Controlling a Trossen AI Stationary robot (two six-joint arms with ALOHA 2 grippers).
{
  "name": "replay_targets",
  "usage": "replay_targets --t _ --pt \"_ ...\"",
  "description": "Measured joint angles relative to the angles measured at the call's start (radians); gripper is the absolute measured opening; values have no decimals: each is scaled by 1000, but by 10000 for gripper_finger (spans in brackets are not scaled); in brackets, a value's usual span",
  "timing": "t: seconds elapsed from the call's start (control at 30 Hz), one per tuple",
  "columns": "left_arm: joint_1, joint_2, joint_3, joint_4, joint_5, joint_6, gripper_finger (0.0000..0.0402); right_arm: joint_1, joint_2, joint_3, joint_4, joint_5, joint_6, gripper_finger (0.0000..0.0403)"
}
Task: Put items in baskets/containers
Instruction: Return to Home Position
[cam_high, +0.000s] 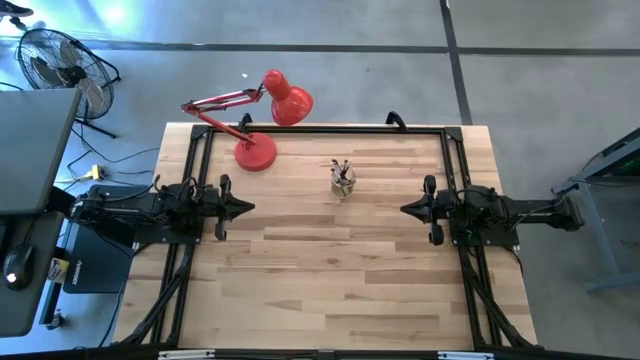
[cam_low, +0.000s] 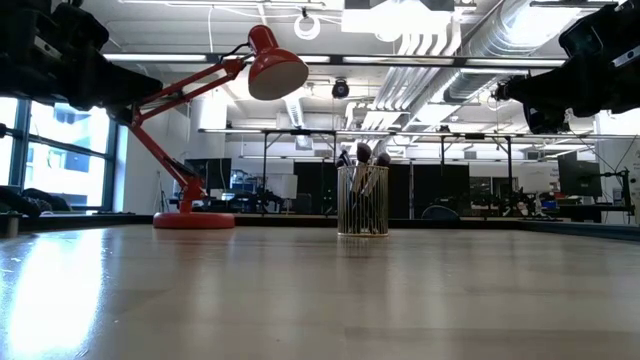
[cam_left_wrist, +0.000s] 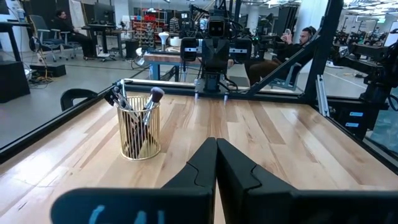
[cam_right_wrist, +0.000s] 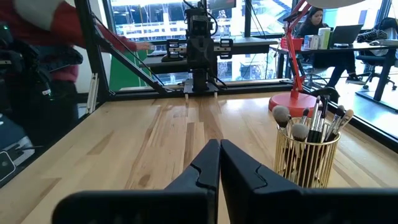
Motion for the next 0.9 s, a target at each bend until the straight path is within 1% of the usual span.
replay_targets --t 0.2,0.43,0.73,0.9 --pt "0 0 0 0 0 0 1 0 0 0 0 0 0 3" --pt "0 0 0 0 0 0 1 0 0 0 0 0 0 9" --pt "0 0 0 0 0 0 1 0 0 0 0 0 0 3" --pt "0 0 0 0 0 0 1 0 0 0 0 0 0 8"
